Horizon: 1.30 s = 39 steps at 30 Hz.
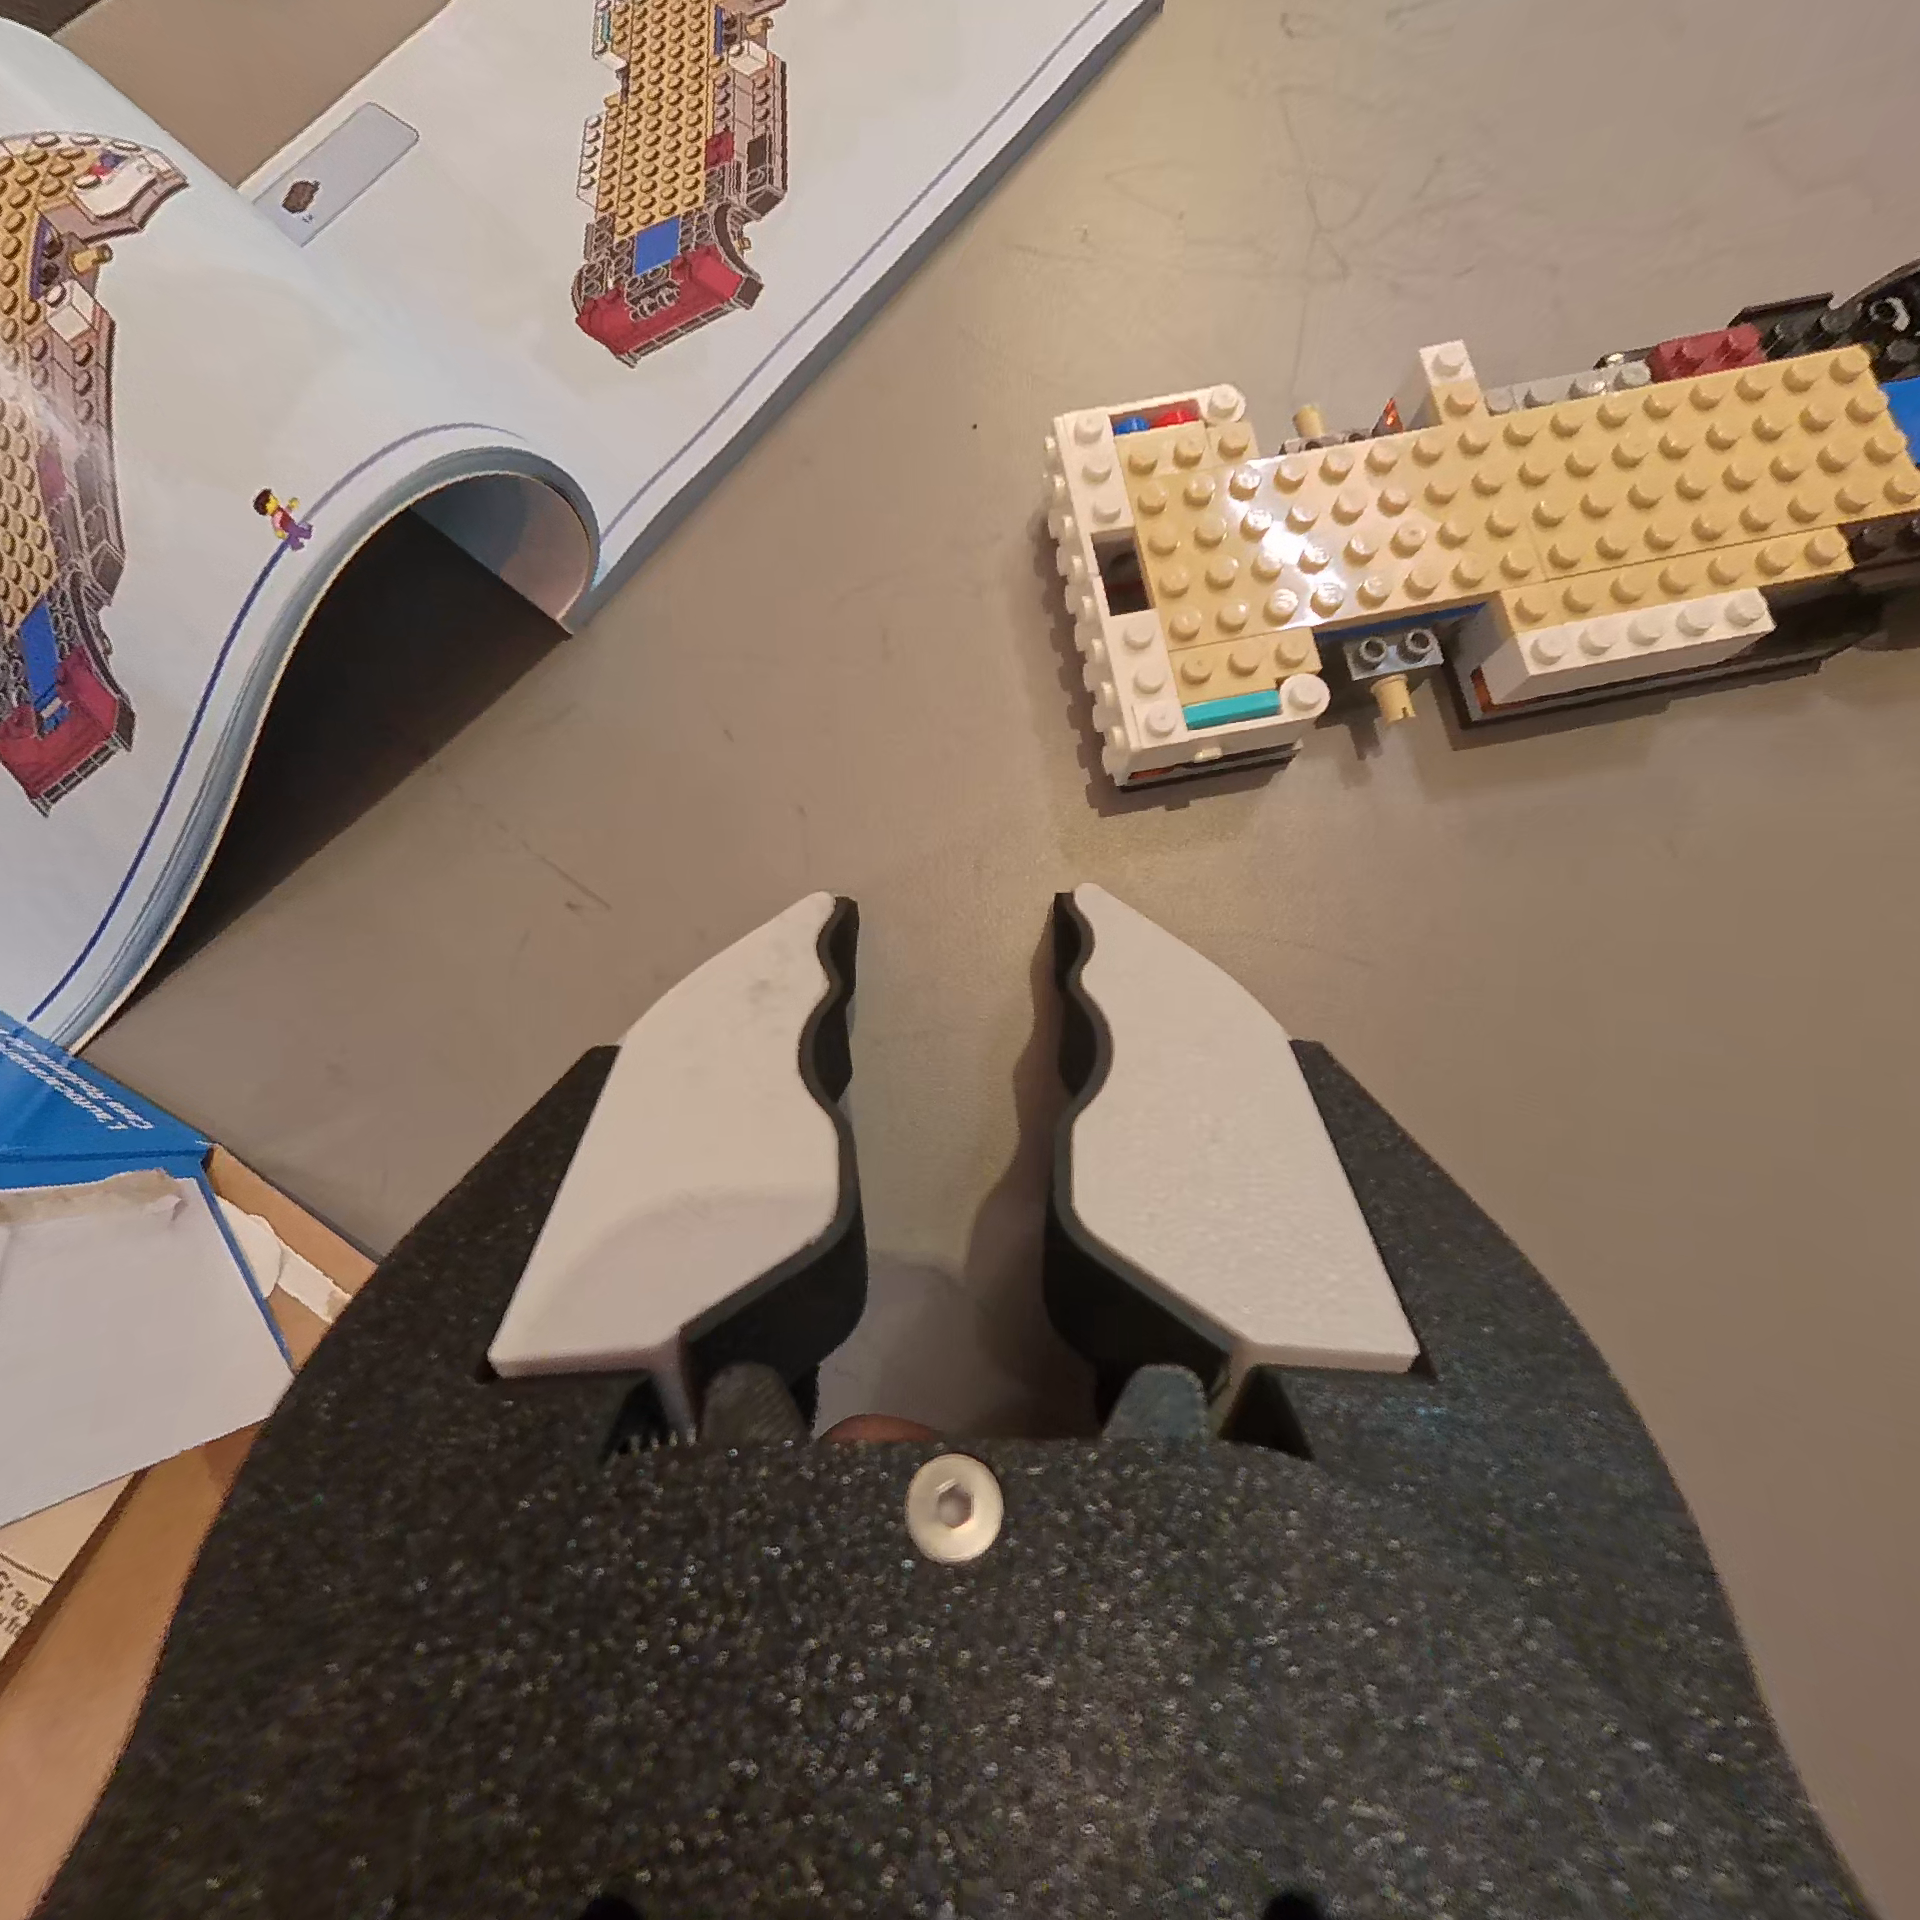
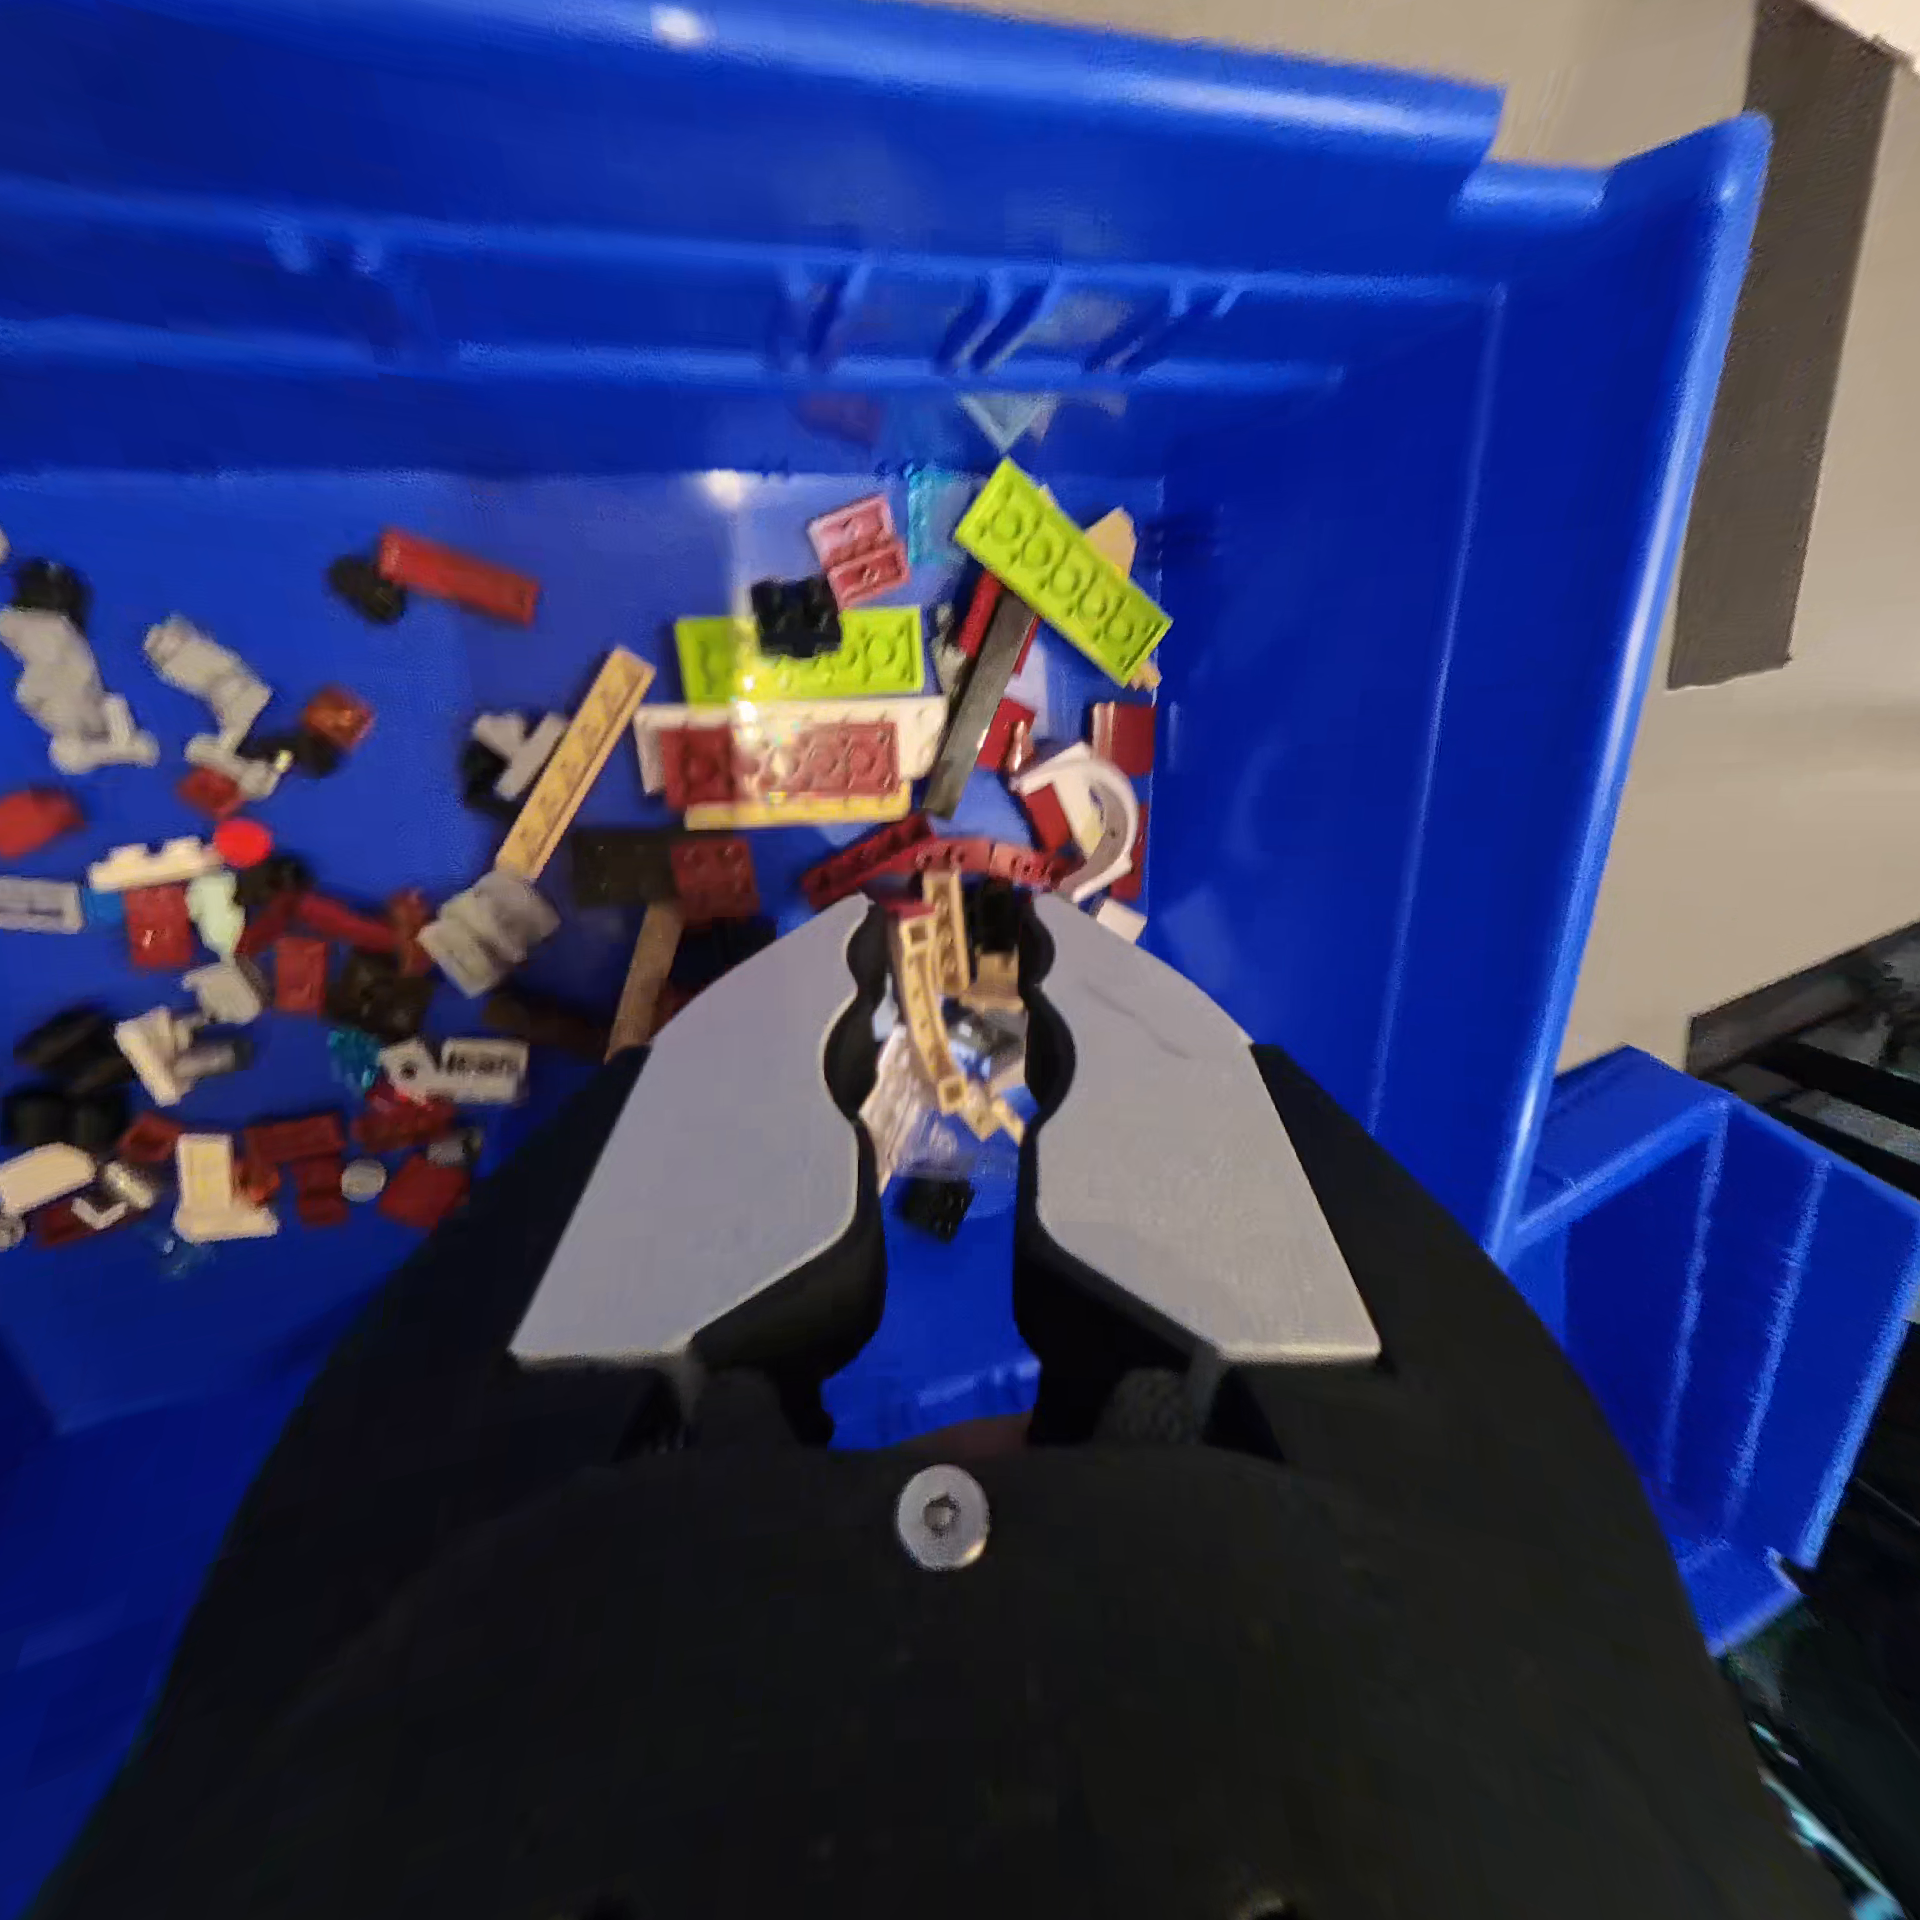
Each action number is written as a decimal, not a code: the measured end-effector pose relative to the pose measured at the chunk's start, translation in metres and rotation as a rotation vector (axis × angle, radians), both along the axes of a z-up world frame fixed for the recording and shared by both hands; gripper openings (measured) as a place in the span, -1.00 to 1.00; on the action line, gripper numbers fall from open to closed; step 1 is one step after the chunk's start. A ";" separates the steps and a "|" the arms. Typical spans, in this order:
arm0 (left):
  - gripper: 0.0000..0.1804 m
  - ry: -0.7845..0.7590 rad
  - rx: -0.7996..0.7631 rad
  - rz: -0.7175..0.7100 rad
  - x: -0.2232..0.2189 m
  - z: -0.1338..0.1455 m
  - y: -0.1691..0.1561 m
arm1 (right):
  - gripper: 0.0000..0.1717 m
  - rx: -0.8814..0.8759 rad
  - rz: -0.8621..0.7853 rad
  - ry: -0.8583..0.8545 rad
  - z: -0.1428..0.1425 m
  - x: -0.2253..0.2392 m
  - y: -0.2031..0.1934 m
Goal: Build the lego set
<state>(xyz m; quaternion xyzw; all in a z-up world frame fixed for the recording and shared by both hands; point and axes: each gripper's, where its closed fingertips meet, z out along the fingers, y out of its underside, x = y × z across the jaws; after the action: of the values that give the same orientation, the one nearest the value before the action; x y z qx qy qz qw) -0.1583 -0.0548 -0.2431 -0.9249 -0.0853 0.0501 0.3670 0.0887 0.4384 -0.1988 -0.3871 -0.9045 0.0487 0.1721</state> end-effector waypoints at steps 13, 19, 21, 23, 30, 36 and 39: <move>-0.59 -0.016 0.002 0.005 -0.001 0.000 0.000 | -0.87 -0.105 -0.151 -0.142 -0.044 -0.017 -0.004; -0.59 -0.015 0.001 0.005 -0.001 0.000 0.000 | -0.97 -0.064 -0.172 -0.108 -0.035 -0.013 0.004; -0.59 -0.015 0.001 0.005 -0.001 0.000 0.000 | -0.96 -0.073 -0.189 -0.091 -0.024 -0.009 0.007; -0.59 -0.016 0.001 0.005 -0.001 0.000 0.000 | -0.96 -0.054 -0.195 -0.084 -0.014 -0.003 0.014; -0.59 -0.015 0.001 0.005 -0.001 0.000 0.000 | -0.96 -0.019 -0.251 -0.178 -0.008 0.027 0.027; -0.59 -0.014 0.001 0.004 -0.001 0.000 0.000 | -0.96 0.156 -0.334 -0.188 0.005 0.041 0.057; -0.59 -0.015 0.001 0.004 -0.001 0.000 0.000 | -0.94 0.191 -0.323 -0.222 -0.001 0.045 0.061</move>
<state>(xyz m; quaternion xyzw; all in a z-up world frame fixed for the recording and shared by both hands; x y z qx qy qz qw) -0.1588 -0.0550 -0.2434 -0.9248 -0.0899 0.0440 0.3669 0.1339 0.4990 -0.1994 -0.5120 -0.8446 -0.1085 0.1128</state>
